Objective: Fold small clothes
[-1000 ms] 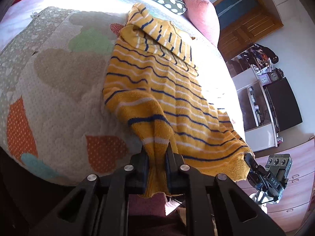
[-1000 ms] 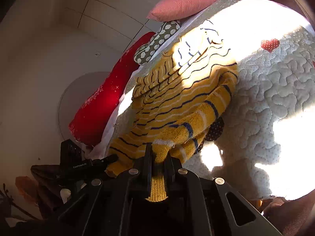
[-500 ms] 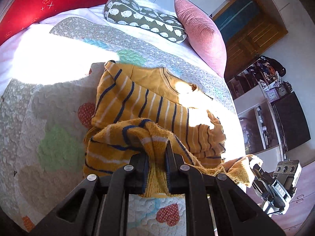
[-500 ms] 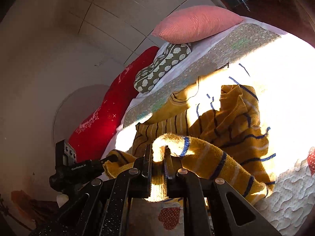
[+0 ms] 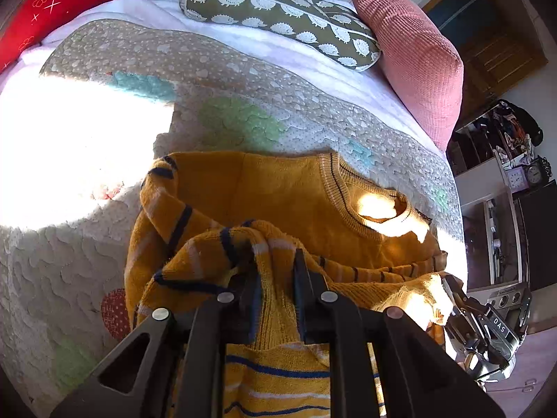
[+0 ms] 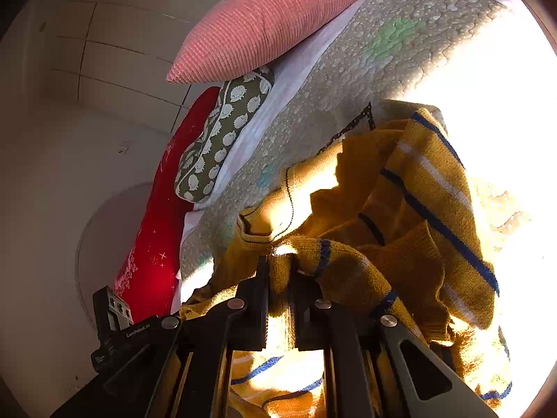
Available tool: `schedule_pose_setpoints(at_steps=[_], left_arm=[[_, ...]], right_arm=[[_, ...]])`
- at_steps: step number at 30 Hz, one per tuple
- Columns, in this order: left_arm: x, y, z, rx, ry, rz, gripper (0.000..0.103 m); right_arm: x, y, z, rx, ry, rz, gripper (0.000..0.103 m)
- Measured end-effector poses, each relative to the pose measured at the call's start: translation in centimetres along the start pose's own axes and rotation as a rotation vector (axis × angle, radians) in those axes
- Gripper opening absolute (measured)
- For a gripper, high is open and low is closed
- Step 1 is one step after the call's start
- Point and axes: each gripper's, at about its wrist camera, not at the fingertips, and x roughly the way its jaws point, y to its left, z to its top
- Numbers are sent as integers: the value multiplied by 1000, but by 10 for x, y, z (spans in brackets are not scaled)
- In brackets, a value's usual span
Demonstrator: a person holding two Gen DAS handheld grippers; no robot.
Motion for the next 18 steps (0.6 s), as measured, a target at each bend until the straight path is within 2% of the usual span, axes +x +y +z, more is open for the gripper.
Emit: schedule_pose_setpoints(at_steps=[1, 3, 6, 7, 8, 9, 10, 14, 16, 18], left_arm=[[2, 1, 3, -1, 3, 0, 18], [8, 6, 10, -27, 14, -20, 26], [4, 17, 16, -70, 22, -114, 37], [-1, 21, 19, -85, 12, -146, 40], [-7, 25, 22, -98, -3, -176, 47], [-13, 29, 24, -112, -19, -197, 55], [-20, 33, 26, -129, -37, -208, 57], [-40, 42, 29, -152, -70, -161, 59], [-49, 42, 22, -123, -84, -118, 59], [-56, 41, 12, -71, -89, -64, 59]], right_arm=[[5, -2, 5, 8, 1, -3, 12], [13, -6, 11, 29, 0, -10, 13], [23, -5, 19, 5, 9, -66, 18], [24, -2, 22, -15, 10, -78, 25], [25, 0, 24, -28, 8, -80, 39], [24, 1, 26, -31, 0, -78, 48], [22, 2, 29, -31, -19, -74, 59], [11, 9, 38, -34, -65, -94, 60], [-1, 23, 36, -84, -80, -93, 60], [-8, 38, 27, -154, -58, -105, 60]])
